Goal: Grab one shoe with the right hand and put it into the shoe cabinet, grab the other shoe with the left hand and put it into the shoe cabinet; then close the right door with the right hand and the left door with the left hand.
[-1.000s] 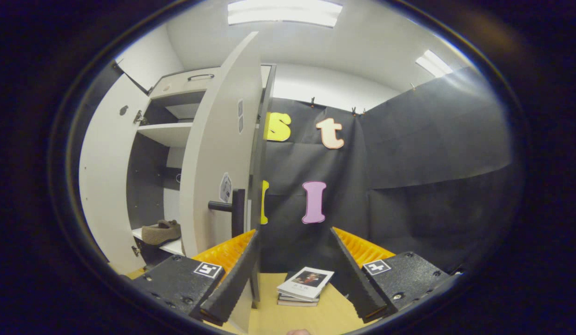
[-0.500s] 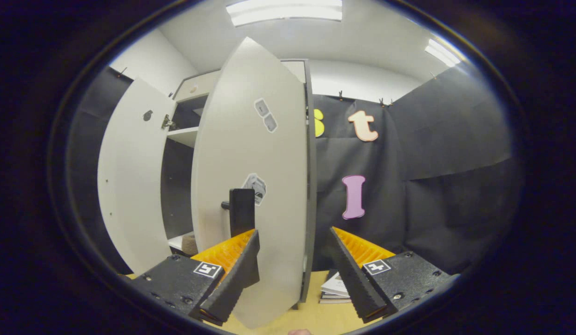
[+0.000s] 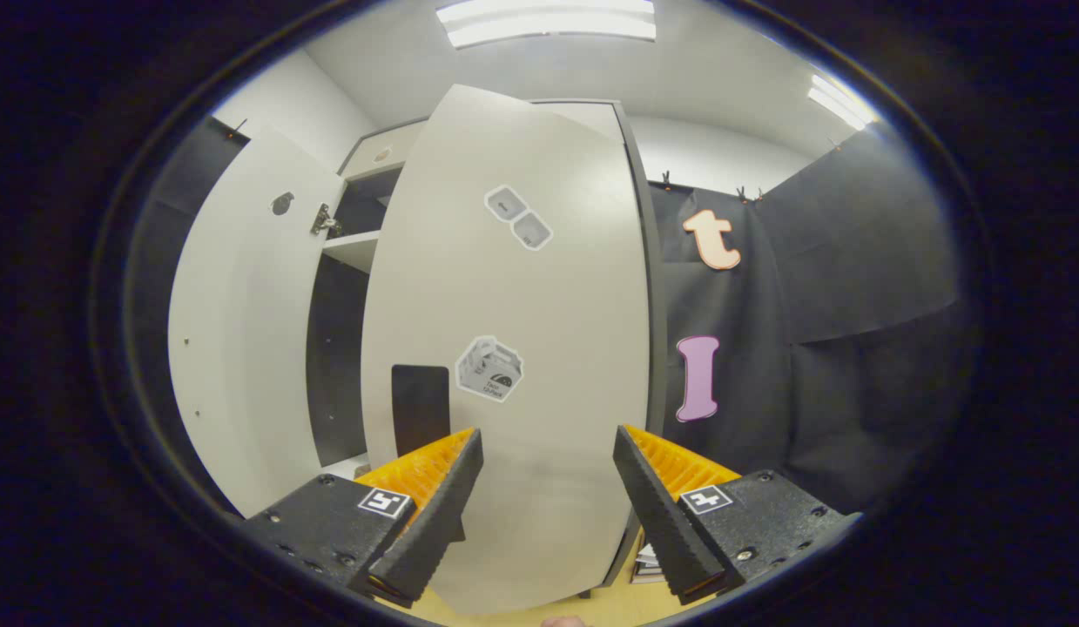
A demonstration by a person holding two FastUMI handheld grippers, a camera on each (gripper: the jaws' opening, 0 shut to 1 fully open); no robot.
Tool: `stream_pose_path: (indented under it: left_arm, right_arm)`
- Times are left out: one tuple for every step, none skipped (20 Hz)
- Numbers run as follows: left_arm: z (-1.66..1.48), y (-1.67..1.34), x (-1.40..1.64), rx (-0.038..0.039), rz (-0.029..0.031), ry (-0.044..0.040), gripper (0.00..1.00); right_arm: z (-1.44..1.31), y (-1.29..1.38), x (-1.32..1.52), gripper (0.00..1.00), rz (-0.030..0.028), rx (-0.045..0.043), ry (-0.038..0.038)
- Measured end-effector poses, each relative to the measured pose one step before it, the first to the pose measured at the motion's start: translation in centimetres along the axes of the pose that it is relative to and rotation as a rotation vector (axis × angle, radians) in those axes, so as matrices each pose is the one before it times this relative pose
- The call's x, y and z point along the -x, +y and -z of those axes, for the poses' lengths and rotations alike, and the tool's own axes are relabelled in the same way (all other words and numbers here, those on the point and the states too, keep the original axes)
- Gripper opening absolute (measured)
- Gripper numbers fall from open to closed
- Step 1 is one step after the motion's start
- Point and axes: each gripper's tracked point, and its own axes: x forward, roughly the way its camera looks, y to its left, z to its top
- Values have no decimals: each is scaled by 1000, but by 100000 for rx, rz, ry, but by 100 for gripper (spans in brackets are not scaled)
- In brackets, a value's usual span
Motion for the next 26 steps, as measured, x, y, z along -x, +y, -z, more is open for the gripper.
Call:
stream_pose_path:
  left_arm:
    - [-22, 224, 1, 37, -250, -102, 85]
    - [-143, 142, -27, 116, -290, 44, 85]
    - [0, 73, -3, 349, -255, -19, 84]
    - [-61, -106, 6, 694, 109, 87, 85]
    - [-34, -138, 32, 788, 180, 101, 84]
    - [-17, -84, -57, 820, 412, -47, 84]
    - [-99, -244, -106, 413, 653, 18, 84]
    - [-107, -321, -148, -97, 793, -77, 84]
    - [-33, -356, -77, -398, 876, -129, 85]
    - [-82, -398, -88, -335, 936, -263, 85]
    - [-129, -380, -13, 17, 1047, -193, 85]
    - [-115, -401, -55, 184, 899, -110, 84]
    - [-67, -307, -71, 278, 837, 40, 84]
    - [-46, -350, -9, 234, 848, -34, 84]
    - [-120, -268, -56, 250, 822, -65, 85]
    - [-97, -235, -123, 205, 940, -138, 85]
    - [-133, -199, -33, 58, 570, -175, 84]
    - [-65, -363, 40, -30, 479, -170, 84]
    - [-57, -160, 70, 1, 409, -57, 84]
    - [-110, -266, 8, 166, 587, -40, 85]
    - [-32, -195, 17, 146, 585, -65, 85]
    - [-72, -192, 28, -18, 494, -81, 84]
    - [49, -84, -13, -114, 277, 26, 84]
    - [37, -113, 32, -126, 338, 187, 84]
    - [-25, -86, 0, -138, 247, 135, 84]
    - [-23, 48, 12, -252, -141, 48, 84]
  right_arm:
    - [-584, -342, 542, 99, 448, 359, -1062]
    - [-427, -312, 559, 99, 499, 1191, -607]
    - [-418, -336, 837, 100, 458, 1498, -605]
    - [-250, -337, 1130, 100, 713, 1075, -499]
    - [31, -296, 1198, 100, 1198, 628, -393]
    - [102, -360, 1271, 100, 1457, 27, -1100]
    - [366, -248, 1252, 100, 1191, -169, -725]
    - [820, -184, 1380, 99, 1552, -629, -75]
    - [1105, -166, 1387, 99, 1510, -1137, 404]
    - [1277, 92, 1261, 99, 813, -1399, 586]
    - [1350, 12, 1189, 99, 720, -1041, 812]
    - [1523, -240, 1236, 99, 1277, -282, 1322]
    - [1545, -149, 1030, 100, 988, -248, 2128]
    - [1447, 216, 911, 100, 52, -802, 2206]
    - [1392, 248, 742, 99, -848, -248, 2432]
    - [1159, 193, 585, 99, -127, 50, 2184]
    - [929, -16, 490, 99, 292, 58, 1395]
    - [920, -238, 480, 99, 819, -370, 1281]
    - [1089, -115, 368, 99, 442, -268, 1365]
    - [1216, 110, 278, 99, -45, 550, 1474]
    - [1237, 103, 290, 99, 30, 1651, 1362]
    - [1194, 96, 220, 97, 319, 2393, 792]
    - [1137, 104, 273, 100, 217, 2541, 623]
    - [1096, 286, 317, 100, -74, 1867, 387]
    - [809, 539, 372, 100, -632, 657, -122]
    - [745, 476, 291, 100, -367, 593, 449]
